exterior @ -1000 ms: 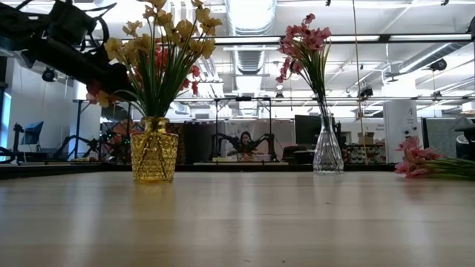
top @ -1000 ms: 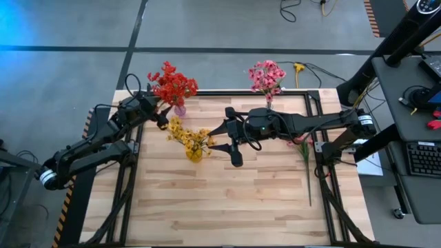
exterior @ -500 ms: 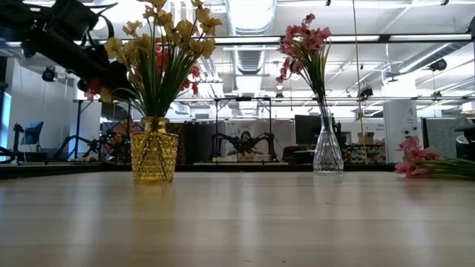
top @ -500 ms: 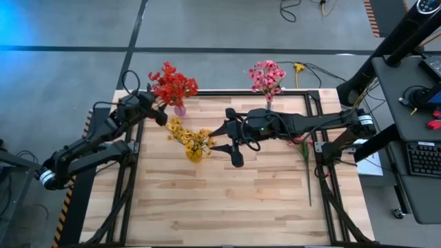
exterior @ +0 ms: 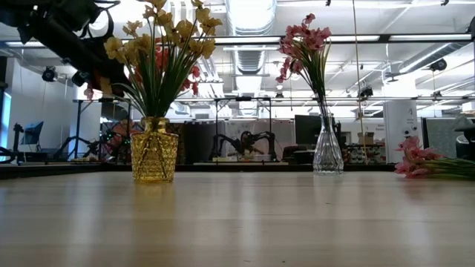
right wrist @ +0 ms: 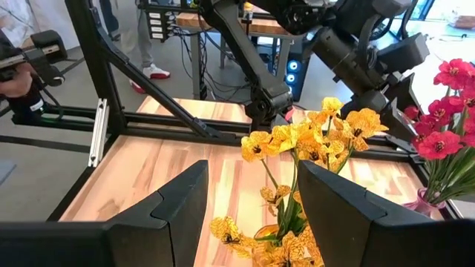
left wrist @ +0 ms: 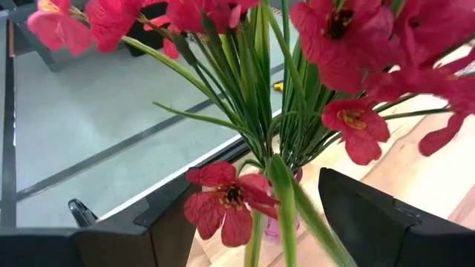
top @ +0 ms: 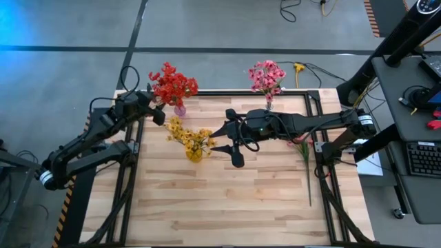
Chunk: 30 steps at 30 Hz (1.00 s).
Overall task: Sort flowers into vase by color
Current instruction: Put the pink flower into the transparent flower vase
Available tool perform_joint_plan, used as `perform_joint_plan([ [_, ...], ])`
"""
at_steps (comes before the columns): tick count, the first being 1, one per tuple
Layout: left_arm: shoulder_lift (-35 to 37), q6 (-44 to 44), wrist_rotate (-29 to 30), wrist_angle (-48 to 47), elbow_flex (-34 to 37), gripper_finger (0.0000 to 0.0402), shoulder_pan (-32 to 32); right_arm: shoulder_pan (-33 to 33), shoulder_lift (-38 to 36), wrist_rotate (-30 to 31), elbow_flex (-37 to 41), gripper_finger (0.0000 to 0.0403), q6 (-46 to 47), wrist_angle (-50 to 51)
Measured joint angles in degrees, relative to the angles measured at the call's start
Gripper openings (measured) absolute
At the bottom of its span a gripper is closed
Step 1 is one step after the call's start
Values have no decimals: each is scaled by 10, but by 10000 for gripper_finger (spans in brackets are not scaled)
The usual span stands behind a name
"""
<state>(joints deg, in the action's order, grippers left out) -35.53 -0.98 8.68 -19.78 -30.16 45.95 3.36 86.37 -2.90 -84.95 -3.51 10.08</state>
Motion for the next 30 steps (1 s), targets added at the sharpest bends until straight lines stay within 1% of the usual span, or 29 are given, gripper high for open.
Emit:
perform_joint_plan([
  [13,0,16,0,-66,-47,252,0,0,0,0,0,201,-1,5],
  [18,0,16,0,-110,-76,252,0,0,0,0,0,201,2,5],
  [25,0,21,1,-198,-143,252,0,0,0,0,0,201,43,16],
  [30,0,21,28,-256,-187,252,0,0,-5,0,0,201,90,70],
])
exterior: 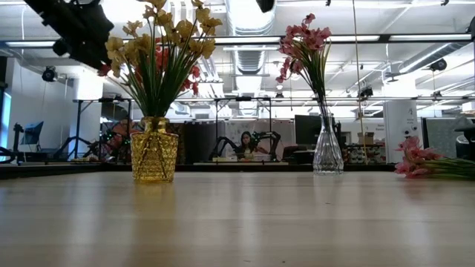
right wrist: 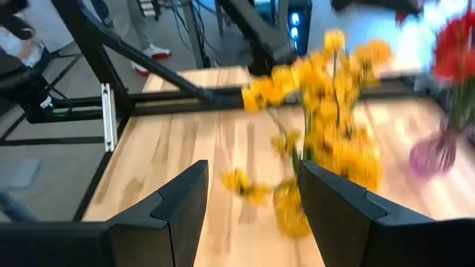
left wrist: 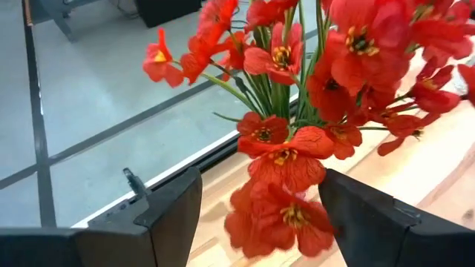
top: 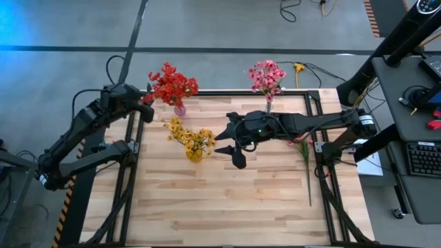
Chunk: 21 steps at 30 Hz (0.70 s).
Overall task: Sort flowers into vase by color
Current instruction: Put the pink flower into the transparent flower vase
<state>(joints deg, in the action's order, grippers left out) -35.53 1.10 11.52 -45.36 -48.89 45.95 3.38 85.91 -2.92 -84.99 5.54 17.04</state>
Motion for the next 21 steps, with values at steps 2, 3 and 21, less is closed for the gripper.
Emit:
perform_joint_plan([
  [2,0,0,0,-17,-14,252,0,0,-4,0,0,201,27,25],
  [3,0,0,0,-24,-21,252,0,0,-7,0,0,201,40,39],
  [21,29,7,-86,-37,-85,252,-2,0,-57,2,0,201,258,354],
])
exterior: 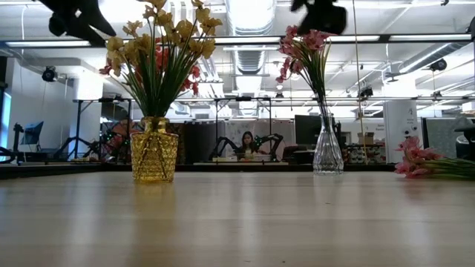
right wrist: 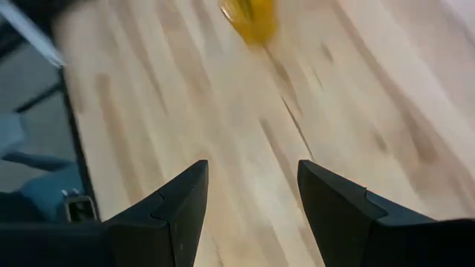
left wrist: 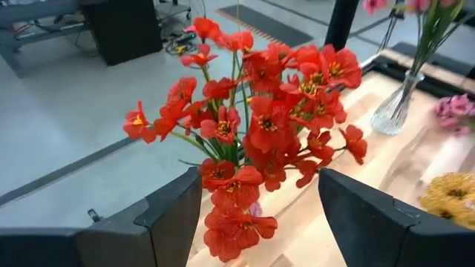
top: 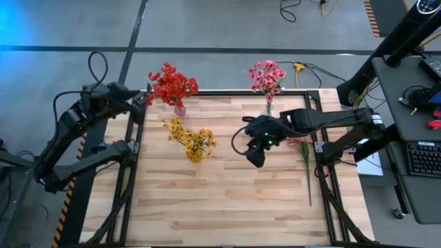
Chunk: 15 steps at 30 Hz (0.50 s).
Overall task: Sort flowers into vase by color
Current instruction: Put the pink flower into the transparent flower vase
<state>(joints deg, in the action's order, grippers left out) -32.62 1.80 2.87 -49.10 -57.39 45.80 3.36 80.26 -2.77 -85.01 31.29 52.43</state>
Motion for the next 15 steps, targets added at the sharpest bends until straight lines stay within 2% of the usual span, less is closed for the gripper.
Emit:
perform_joint_plan([
  [4,20,11,-17,13,0,252,0,0,8,11,1,201,51,100],
  [7,36,17,-67,47,1,252,0,0,9,29,12,201,97,164],
  [10,49,18,-110,84,1,252,0,0,9,41,23,201,146,200],
  [15,59,23,-146,153,17,252,0,0,8,42,43,201,208,237],
])
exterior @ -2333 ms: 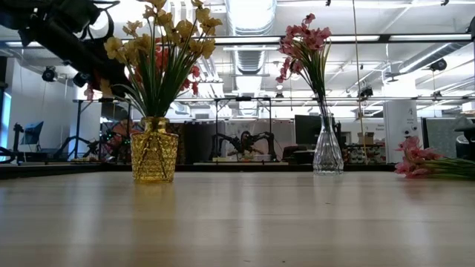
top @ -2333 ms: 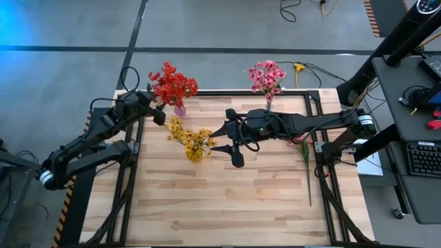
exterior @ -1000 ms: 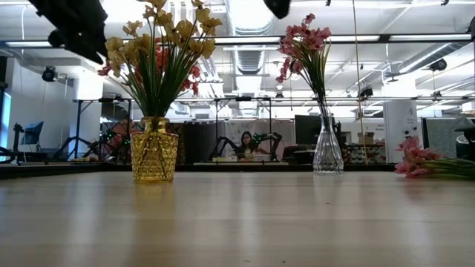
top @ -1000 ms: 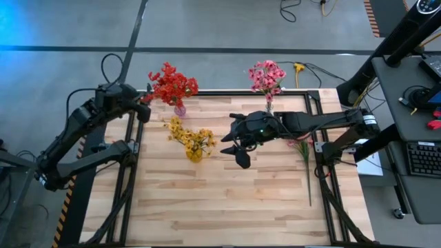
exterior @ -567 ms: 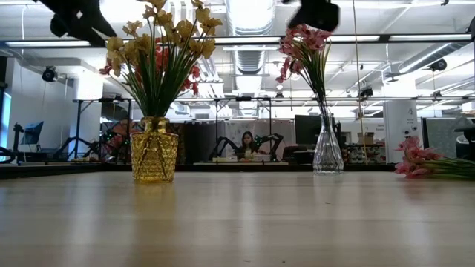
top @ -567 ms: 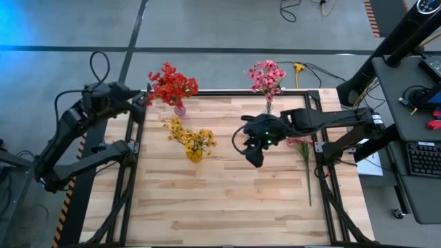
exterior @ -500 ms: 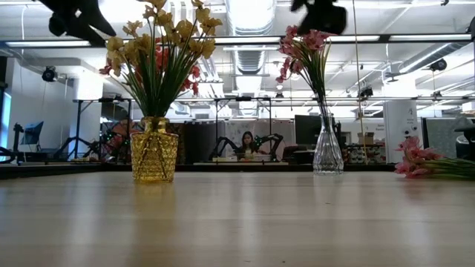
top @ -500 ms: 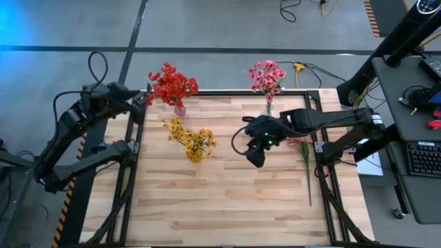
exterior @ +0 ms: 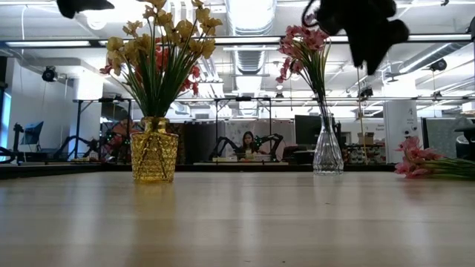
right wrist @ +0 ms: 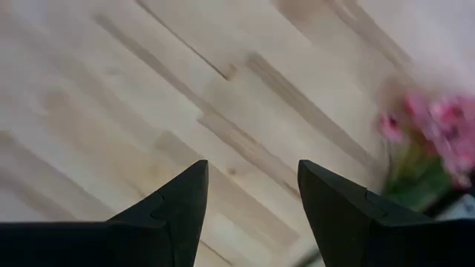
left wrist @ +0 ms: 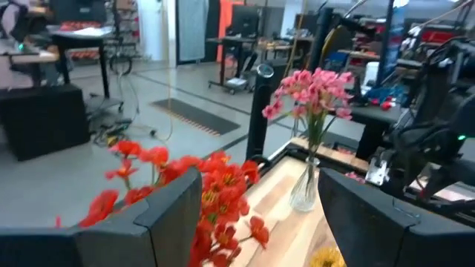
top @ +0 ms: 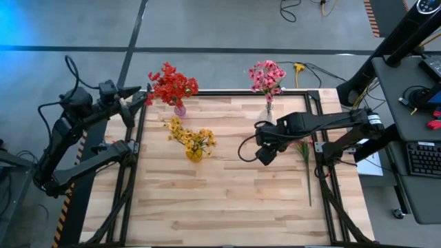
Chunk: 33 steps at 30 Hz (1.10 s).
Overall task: Sort flowers into vase by color
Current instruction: Put the pink flower into the transparent flower vase
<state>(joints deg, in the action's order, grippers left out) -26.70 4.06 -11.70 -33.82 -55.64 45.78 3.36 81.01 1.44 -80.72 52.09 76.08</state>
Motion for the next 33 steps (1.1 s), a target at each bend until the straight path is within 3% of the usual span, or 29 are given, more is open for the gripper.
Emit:
perform_joint_plan([
  [7,-1,19,-14,107,59,252,-1,7,-1,-44,53,201,61,31],
  [18,-1,26,2,212,129,237,-35,40,-11,-51,131,201,147,29],
  [26,-3,25,2,227,132,233,-93,49,-15,-75,217,201,197,29],
  [33,-6,24,15,313,176,233,-157,49,-16,-75,277,201,213,29],
])
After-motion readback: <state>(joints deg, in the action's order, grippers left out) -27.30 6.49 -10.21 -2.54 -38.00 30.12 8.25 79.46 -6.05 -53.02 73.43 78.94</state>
